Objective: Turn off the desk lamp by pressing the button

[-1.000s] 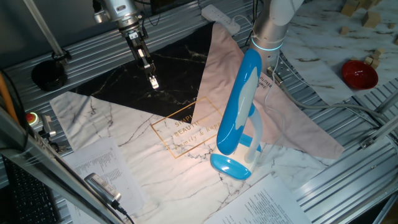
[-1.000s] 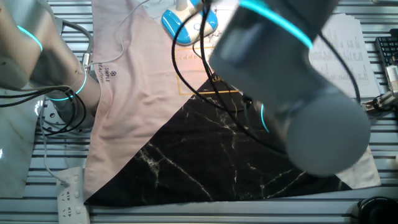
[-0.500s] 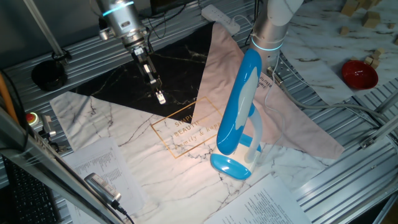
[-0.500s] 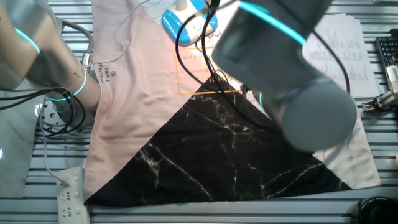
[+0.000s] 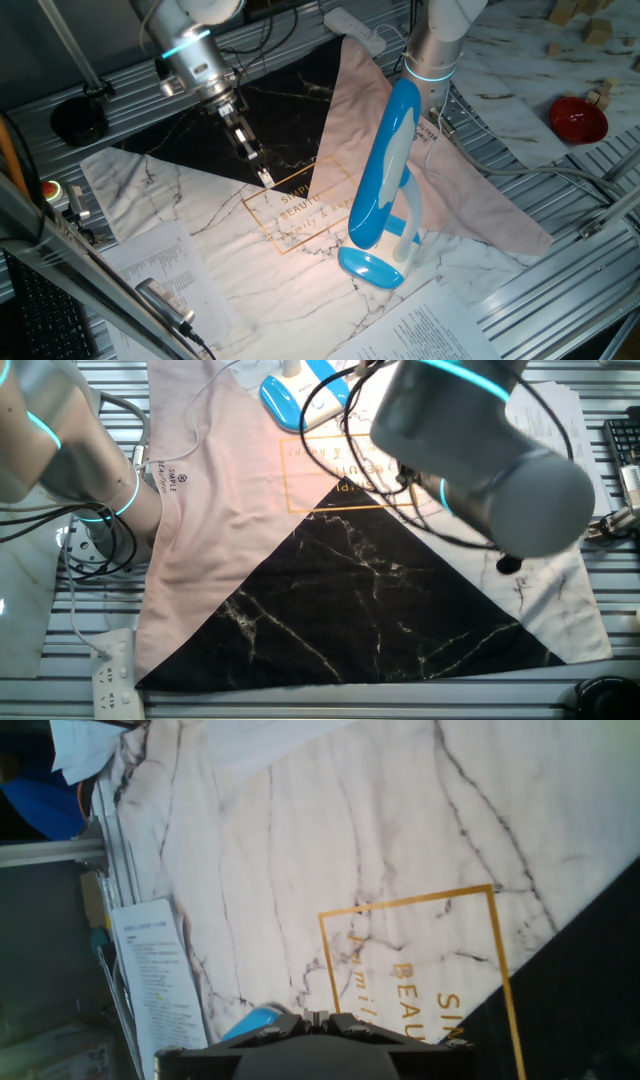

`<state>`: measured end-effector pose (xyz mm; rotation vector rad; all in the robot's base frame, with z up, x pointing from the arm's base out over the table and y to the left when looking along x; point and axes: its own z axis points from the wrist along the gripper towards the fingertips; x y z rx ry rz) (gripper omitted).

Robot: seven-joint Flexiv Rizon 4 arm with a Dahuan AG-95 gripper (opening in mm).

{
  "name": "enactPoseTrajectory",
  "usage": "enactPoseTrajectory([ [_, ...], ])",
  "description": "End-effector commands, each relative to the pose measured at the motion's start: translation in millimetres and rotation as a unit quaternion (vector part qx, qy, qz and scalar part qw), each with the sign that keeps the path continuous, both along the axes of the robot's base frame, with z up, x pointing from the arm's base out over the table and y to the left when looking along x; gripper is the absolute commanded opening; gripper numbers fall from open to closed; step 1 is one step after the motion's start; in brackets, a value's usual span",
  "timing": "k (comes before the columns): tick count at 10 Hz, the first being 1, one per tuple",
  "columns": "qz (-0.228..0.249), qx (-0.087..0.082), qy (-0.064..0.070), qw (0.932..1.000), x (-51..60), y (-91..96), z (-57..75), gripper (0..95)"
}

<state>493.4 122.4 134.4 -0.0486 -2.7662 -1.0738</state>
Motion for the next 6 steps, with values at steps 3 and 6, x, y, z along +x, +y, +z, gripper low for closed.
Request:
enactPoseTrajectory([
  [3, 0.039, 0.003, 0.004, 0.9992, -6.1, 35.5, -14.4, 0.0],
  [6, 0.064, 0.008, 0.003, 0.9979, -13.4, 57.2, -21.6, 0.0],
])
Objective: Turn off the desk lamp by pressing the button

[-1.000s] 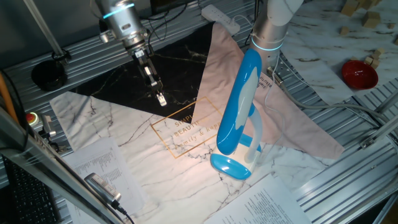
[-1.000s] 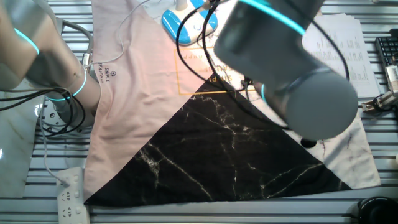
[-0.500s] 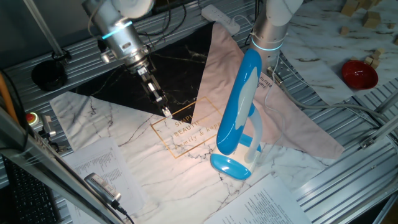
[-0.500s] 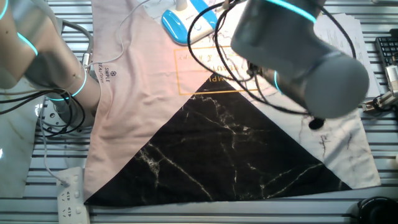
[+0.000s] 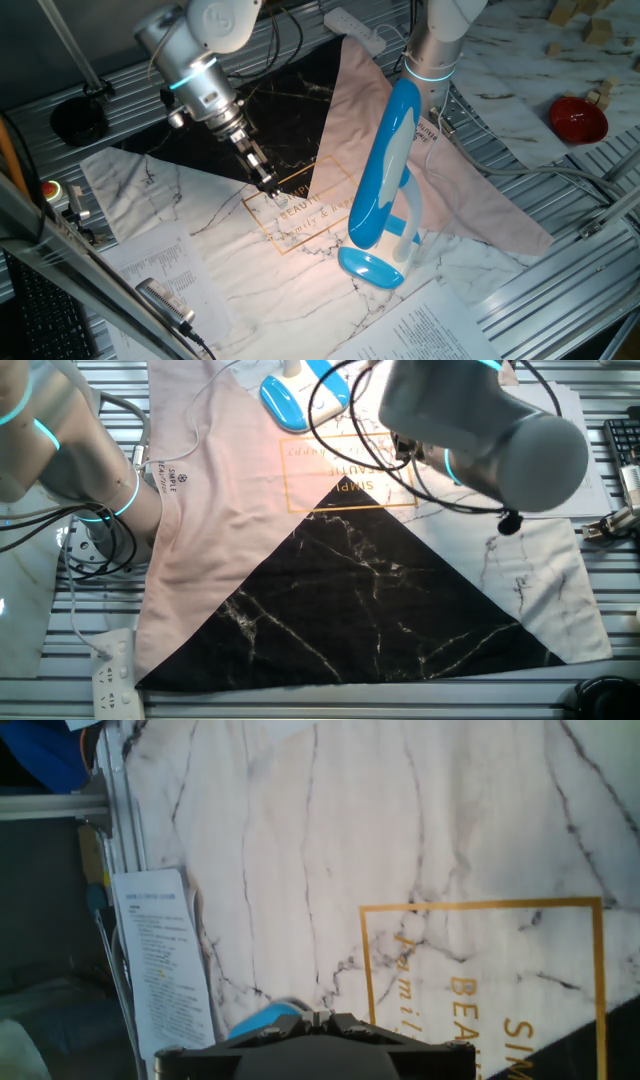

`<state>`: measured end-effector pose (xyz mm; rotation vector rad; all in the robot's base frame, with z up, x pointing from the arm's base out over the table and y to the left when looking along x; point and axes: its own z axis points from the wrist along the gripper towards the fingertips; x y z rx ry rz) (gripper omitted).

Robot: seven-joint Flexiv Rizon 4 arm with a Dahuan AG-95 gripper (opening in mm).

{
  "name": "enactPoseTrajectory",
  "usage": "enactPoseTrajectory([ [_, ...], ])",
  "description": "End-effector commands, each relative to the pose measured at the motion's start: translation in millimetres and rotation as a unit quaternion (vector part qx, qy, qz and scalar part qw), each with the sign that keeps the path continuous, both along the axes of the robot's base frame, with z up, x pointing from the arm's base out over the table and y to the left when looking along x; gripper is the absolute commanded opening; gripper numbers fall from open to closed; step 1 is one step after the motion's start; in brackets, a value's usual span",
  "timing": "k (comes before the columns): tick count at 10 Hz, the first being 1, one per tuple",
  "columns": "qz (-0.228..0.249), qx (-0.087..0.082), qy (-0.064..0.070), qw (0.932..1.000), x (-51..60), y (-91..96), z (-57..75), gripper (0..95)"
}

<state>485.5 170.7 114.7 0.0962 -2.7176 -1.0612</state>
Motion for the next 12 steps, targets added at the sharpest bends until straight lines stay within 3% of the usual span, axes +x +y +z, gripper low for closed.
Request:
enactPoseTrajectory([
  [1, 0.02, 0.004, -0.005, 0.9998, -8.9, 19.3, -5.0, 0.0],
  [3, 0.056, 0.02, -0.002, 0.9982, -10.2, 19.0, -4.5, 0.0],
  [4, 0.062, 0.018, 0.002, 0.9979, -10.4, 19.0, -4.6, 0.0],
  [9, 0.069, 0.012, -0.006, 0.9975, -11.9, 18.1, -5.1, 0.0],
  [12, 0.059, 0.006, 0.003, 0.9982, -12.7, 17.6, -5.4, 0.0],
])
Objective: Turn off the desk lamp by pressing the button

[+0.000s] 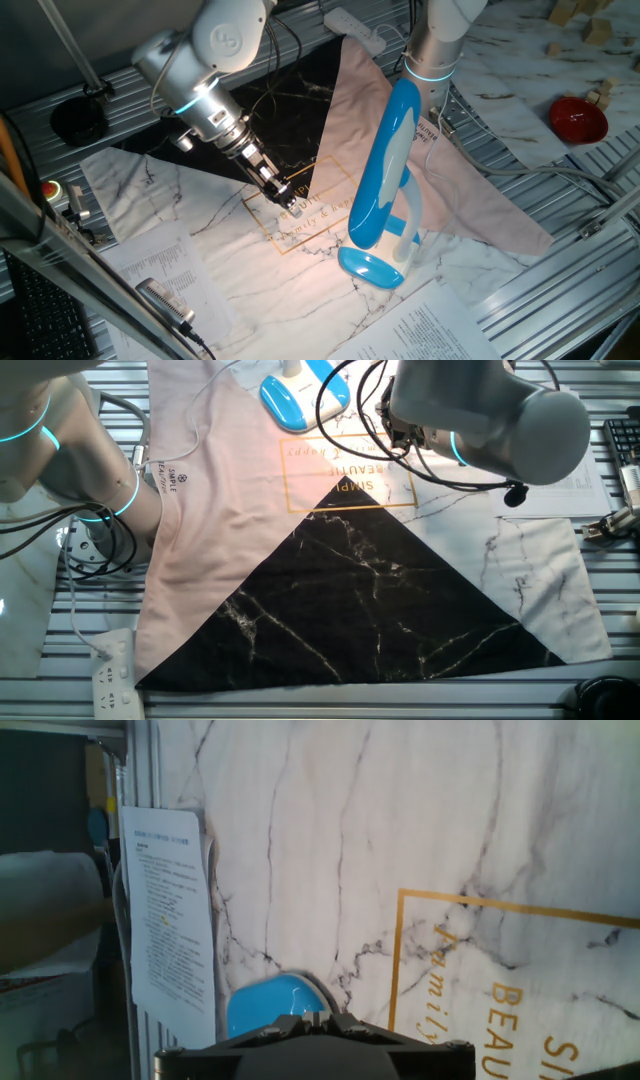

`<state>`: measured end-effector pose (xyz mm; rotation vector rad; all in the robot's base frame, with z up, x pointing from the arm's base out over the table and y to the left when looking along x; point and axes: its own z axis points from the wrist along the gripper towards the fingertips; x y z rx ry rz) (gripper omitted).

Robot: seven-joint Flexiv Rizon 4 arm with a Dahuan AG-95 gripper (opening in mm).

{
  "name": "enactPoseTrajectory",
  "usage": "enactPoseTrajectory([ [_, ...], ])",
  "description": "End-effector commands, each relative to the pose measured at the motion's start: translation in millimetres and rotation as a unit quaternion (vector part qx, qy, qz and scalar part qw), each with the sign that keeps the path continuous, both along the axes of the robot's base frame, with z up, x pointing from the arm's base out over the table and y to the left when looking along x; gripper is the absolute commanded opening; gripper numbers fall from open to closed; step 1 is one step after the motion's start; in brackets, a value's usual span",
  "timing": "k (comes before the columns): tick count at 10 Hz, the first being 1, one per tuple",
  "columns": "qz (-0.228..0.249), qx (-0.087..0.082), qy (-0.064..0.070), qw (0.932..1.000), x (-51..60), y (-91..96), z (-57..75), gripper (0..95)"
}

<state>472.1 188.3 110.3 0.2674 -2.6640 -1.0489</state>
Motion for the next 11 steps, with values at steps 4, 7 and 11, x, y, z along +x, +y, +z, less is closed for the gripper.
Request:
enactPoseTrajectory([
  [4, -0.017, 0.011, 0.0, 0.9998, 0.7, 0.0, -1.0, 0.0],
  [7, 0.001, 0.0, -0.011, 0.9999, 0.7, 0.0, -1.0, 0.0],
  [11, 0.002, -0.038, -0.014, 0.9992, 10.9, -9.8, 6.7, 0.0],
])
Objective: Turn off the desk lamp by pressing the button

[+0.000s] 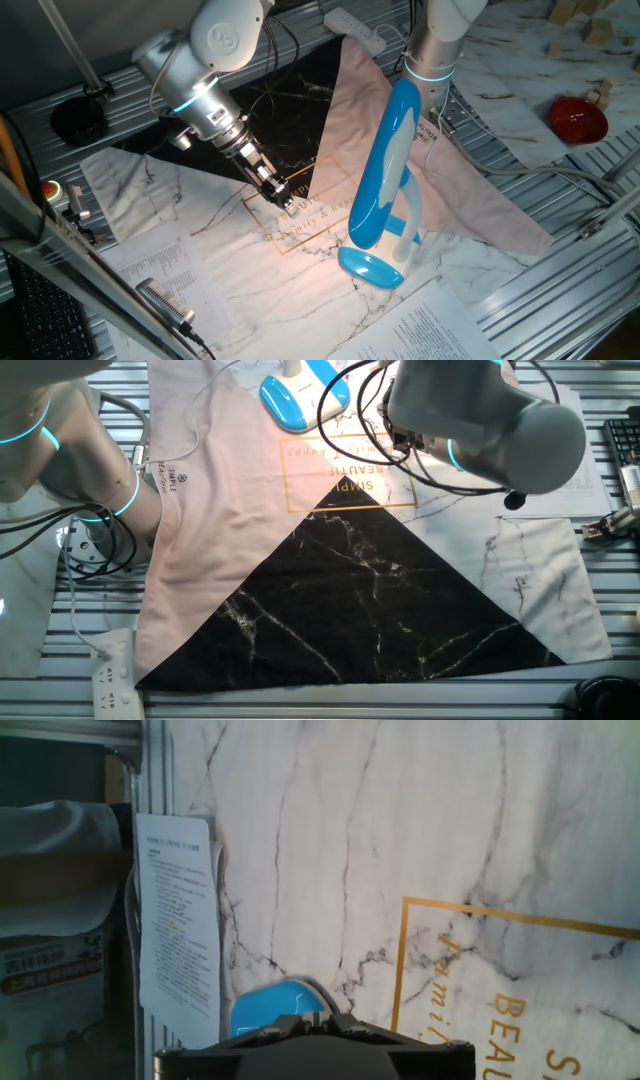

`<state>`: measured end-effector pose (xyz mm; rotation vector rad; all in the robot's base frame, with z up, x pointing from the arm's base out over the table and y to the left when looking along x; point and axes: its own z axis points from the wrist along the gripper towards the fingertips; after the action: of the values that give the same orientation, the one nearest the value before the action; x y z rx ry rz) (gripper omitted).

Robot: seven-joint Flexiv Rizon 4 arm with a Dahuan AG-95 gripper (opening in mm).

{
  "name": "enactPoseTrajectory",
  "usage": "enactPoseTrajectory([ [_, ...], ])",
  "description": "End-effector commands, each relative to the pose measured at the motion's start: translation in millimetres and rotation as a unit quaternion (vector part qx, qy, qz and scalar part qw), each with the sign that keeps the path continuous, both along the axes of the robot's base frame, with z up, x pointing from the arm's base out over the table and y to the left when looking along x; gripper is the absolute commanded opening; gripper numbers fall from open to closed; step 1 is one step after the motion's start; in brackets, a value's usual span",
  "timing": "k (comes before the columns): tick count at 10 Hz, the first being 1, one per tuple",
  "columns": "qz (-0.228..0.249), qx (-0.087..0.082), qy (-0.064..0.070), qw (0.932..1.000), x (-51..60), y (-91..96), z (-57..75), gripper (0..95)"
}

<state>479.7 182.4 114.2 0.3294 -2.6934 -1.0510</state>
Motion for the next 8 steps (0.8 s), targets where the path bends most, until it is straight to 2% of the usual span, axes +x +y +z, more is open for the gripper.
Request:
enactPoseTrajectory([
  [1, -0.004, -0.021, 0.009, 0.9997, -2.5, -1.8, -1.9, 0.0],
  [2, 0.004, -0.009, 0.009, 0.9999, -13.8, 1.0, -9.0, 0.0],
  [4, 0.011, -0.008, 0.007, 0.9999, -32.3, 4.8, -16.5, 0.0],
  [5, 0.005, -0.009, 0.009, 0.9999, -45.0, 8.7, -19.0, 0.0],
  [7, 0.008, -0.005, 0.01, 0.9999, -59.2, 12.6, -19.2, 0.0],
  [8, 0.011, 0.006, 0.01, 0.9999, -63.3, 16.3, -21.2, 0.0],
])
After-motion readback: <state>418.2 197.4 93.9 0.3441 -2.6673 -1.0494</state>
